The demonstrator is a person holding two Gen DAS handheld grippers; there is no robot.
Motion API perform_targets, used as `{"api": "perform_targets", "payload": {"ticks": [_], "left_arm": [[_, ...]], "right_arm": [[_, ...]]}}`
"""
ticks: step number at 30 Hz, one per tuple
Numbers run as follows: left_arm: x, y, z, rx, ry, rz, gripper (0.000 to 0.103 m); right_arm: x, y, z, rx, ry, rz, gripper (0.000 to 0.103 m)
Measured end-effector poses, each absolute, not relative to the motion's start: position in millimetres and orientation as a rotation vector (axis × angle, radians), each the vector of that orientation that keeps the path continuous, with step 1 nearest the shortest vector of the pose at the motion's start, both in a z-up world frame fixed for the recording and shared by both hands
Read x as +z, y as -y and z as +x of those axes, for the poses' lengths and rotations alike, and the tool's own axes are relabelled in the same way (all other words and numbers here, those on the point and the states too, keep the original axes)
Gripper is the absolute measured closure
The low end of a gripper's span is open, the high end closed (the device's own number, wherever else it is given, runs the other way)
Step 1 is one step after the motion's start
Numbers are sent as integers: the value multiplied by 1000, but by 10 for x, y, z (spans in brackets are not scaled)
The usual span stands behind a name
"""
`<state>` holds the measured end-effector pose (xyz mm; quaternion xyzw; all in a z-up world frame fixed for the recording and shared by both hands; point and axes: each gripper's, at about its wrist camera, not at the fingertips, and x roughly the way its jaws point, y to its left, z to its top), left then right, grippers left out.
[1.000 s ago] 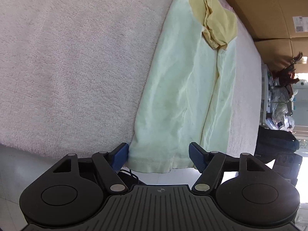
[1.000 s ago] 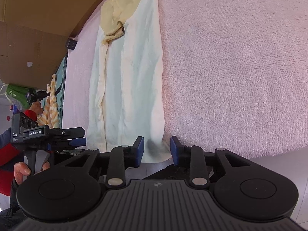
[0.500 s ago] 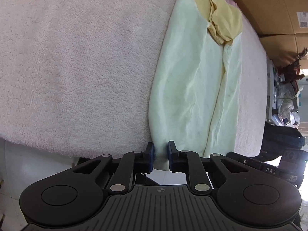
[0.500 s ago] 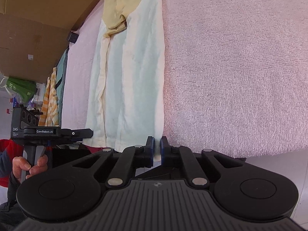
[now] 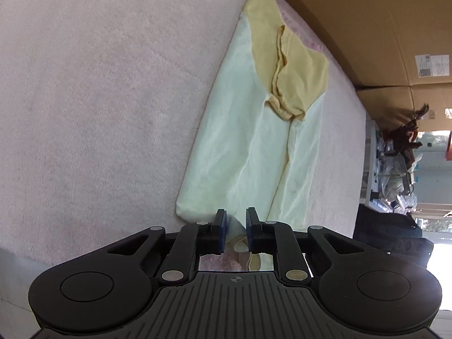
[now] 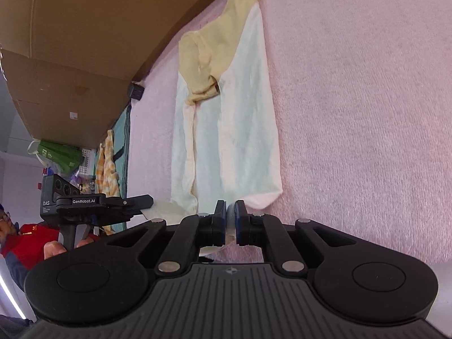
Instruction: Fold clothes
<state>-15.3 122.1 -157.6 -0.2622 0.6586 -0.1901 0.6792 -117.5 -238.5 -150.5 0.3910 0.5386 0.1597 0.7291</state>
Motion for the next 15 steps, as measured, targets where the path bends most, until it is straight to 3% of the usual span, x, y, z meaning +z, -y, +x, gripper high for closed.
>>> {"api": "perform_targets", "payload": {"ticks": [8, 10, 12, 15], "left_arm": [[-1514, -1156, 452, -387, -1439, -578, 88], [-1479, -1122, 521, -407, -1434, -563, 74], [-1449, -1068, 479, -437, -1443, -492, 66], [-1472, -1012, 342, -490, -1475, -405, 39]], "right_arm": [[-1509, 2535, -686, 300, -1123, 895, 97], [-1500, 2537, -609, 295, -1124, 878, 98], [-1484, 2524, -545, 292, -1129, 848, 98], [-1404, 2371, -597, 347, -1166, 665, 95]]}}
